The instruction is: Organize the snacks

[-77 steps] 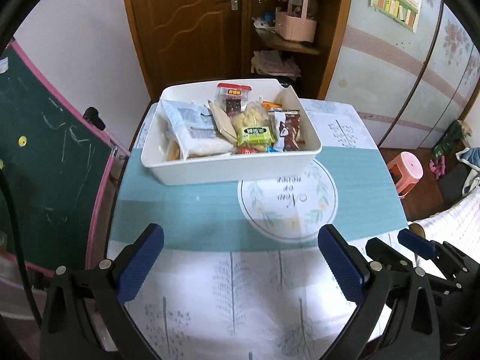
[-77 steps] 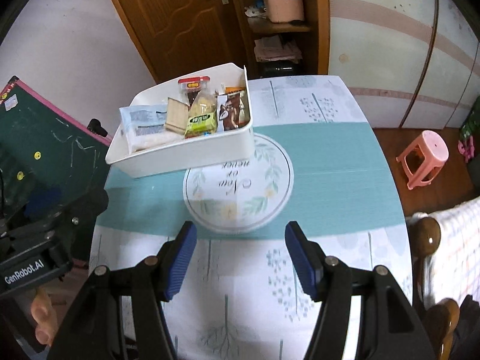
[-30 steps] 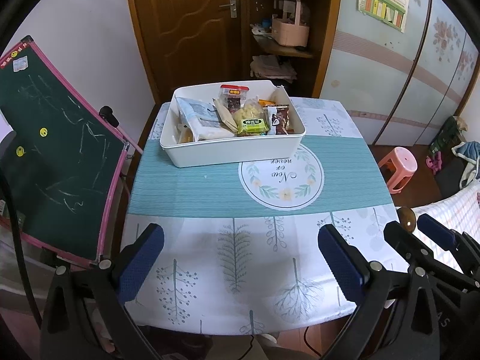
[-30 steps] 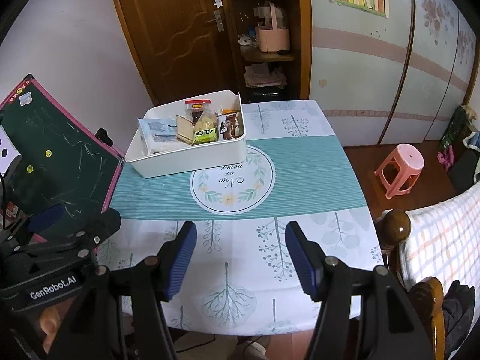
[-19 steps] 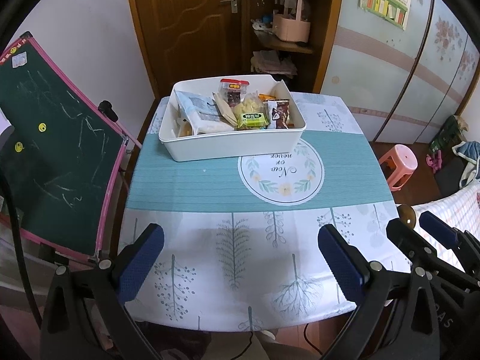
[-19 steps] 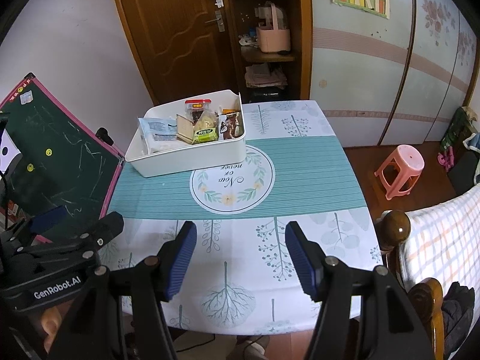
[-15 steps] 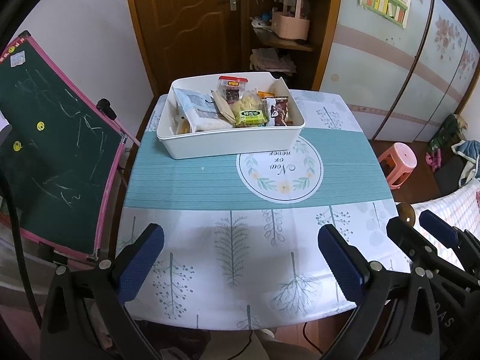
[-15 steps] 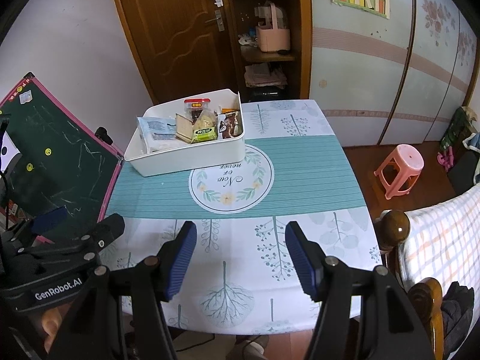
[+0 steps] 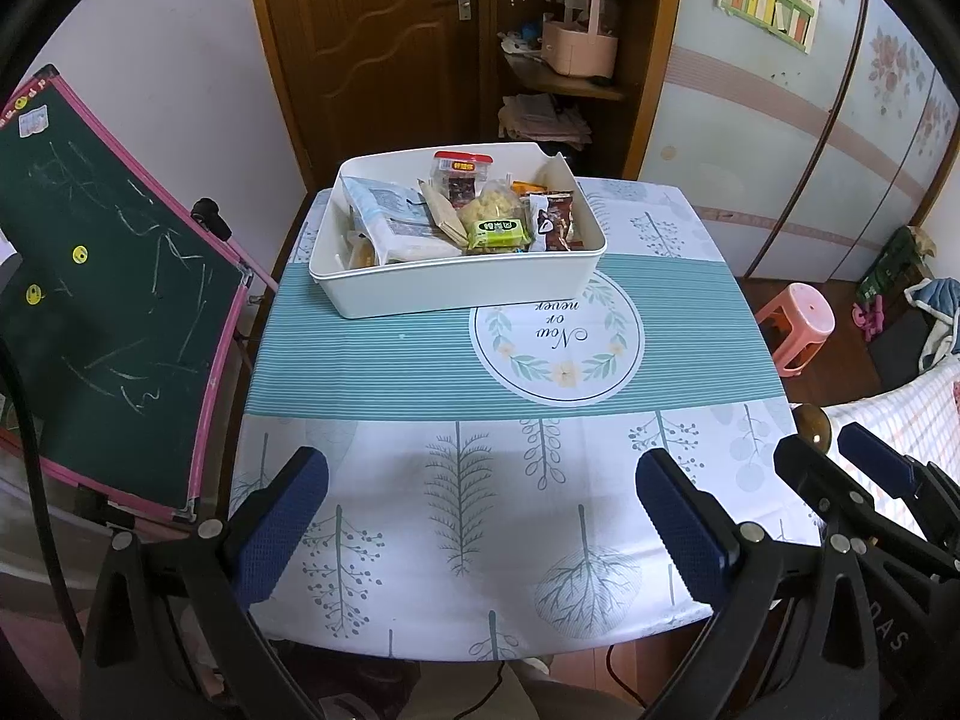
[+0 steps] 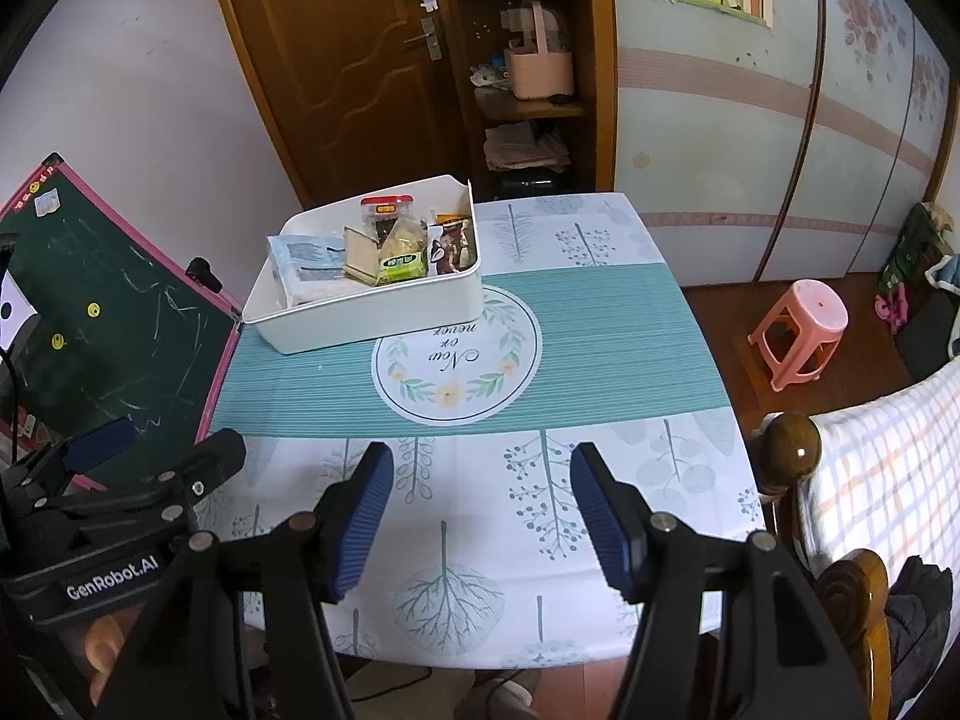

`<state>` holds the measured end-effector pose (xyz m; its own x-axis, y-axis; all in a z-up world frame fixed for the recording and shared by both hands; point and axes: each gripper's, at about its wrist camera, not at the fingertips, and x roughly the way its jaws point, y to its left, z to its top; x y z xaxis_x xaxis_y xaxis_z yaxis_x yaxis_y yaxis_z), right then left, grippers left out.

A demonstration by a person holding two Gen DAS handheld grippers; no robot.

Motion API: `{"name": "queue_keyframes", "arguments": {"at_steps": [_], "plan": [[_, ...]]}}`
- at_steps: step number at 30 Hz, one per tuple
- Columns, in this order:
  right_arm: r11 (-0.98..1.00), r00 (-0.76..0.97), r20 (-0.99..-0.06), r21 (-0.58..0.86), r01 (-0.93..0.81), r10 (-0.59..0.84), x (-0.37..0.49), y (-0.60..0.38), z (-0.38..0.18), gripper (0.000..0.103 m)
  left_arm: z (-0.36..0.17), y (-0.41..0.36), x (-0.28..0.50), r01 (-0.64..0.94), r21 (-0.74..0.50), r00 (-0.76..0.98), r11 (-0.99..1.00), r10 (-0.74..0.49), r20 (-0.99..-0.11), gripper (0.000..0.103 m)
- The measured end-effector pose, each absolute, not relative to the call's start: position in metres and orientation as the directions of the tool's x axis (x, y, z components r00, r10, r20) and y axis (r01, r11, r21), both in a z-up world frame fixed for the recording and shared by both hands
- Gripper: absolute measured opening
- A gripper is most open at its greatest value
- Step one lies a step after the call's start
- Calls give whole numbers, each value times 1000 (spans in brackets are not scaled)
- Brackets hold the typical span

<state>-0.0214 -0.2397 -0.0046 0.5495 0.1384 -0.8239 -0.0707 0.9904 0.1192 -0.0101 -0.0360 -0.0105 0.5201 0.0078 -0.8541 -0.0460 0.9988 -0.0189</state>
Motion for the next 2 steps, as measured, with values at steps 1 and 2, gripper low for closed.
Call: {"name": "queue_keyframes", "arguments": {"at_steps": [1, 2], "plan": [[990, 549, -824, 119, -72, 139, -21, -240, -5, 62, -11, -36, -10, -46, -19, 519, 999, 8, -854, 102], [990, 549, -824, 119, -73, 140, -21, -240, -5, 62, -10, -36, -10, -46, -20, 520, 999, 7, -854, 102]]}}
